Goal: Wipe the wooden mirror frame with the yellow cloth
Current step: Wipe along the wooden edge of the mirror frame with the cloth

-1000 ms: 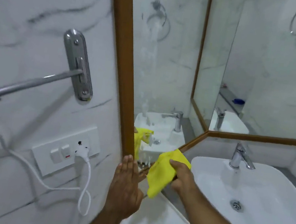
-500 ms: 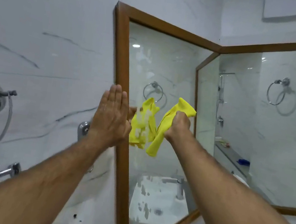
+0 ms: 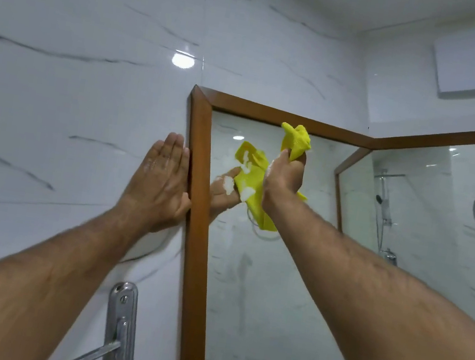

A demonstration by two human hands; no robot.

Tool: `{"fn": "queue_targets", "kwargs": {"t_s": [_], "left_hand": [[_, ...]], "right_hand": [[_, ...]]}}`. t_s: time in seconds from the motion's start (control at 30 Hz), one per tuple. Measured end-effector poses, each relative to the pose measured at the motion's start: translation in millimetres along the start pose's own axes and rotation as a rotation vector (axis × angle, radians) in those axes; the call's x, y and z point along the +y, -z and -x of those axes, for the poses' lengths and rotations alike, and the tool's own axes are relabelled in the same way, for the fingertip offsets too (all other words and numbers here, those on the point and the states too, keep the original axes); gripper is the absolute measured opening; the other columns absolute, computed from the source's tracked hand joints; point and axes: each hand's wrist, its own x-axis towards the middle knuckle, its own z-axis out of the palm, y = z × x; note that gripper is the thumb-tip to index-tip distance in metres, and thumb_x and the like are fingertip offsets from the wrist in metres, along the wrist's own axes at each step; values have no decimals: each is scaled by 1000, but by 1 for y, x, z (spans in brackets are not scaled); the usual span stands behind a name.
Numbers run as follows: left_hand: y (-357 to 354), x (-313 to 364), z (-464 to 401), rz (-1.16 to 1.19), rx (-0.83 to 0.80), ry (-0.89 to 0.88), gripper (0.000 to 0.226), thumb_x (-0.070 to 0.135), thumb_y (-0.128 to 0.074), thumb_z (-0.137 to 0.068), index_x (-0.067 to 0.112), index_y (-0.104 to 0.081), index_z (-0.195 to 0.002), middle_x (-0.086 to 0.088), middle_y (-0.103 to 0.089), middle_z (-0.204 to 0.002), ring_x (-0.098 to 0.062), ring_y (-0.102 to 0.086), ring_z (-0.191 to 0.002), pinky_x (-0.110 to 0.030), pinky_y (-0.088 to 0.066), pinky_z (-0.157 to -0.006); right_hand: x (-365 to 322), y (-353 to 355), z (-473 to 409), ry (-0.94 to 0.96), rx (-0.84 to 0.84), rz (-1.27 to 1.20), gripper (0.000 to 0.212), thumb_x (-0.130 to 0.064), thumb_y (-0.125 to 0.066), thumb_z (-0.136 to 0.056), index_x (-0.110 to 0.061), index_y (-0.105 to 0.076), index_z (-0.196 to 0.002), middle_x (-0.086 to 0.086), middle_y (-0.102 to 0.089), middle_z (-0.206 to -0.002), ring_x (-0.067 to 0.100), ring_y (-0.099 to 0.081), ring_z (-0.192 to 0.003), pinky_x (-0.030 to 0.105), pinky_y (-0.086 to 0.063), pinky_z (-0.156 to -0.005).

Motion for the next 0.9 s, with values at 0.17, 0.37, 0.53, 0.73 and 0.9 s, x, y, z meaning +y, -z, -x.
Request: {"fn": "queue_targets", "kwargs": {"t_s": [0.17, 0.37, 0.53, 0.73, 0.9], "left_hand": [[-10, -1, -2, 45, 52, -18, 77, 44, -9, -93, -4, -7, -153, -26, -1, -162, -39, 6, -151, -53, -8, -123], [-13, -1, -4, 95, 148, -24, 75, 38, -20, -91, -5, -12, -153, -27, -7, -162, -38, 0, -151, -53, -9, -123], [-15, 3, -6, 52, 130, -30, 82, 53, -8, -96, -6, 3, -152, -30, 9, -161, -39, 12, -150, -52, -2, -124], [-13, 3, -10, 58, 112, -49, 84, 52, -10, -93, -7, 4, -152, -31, 11, -160, -40, 13, -150, -51, 2, -124], [-11, 4, -10, 108, 96, -64, 82, 48, -14, -94, -9, 1, -152, -31, 6, -160, -40, 9, -150, -51, 0, -124]], "right_hand": [[22, -49, -15, 19, -239, 567, 59, -50, -39, -97, -33, -23, -151, 4, -16, -163, 32, -17, -149, 54, -10, -121], [49, -50, -8, 418, -363, 786, 88, -80, -2, -81, -33, 1, -154, -1, 11, -165, 27, 18, -150, 57, 12, -117], [54, -41, -2, 708, -507, 783, 68, -64, -6, -94, -32, -3, -155, -3, 9, -165, 24, 16, -150, 55, 13, -117], [70, -24, 5, 872, -496, 855, 62, -50, -24, -99, -28, -11, -156, -1, 0, -166, 27, 8, -152, 59, 3, -120], [102, 13, 33, 908, -535, 866, 65, -49, -32, -98, -26, -14, -156, 1, -2, -166, 26, 9, -152, 61, -3, -119]]}}
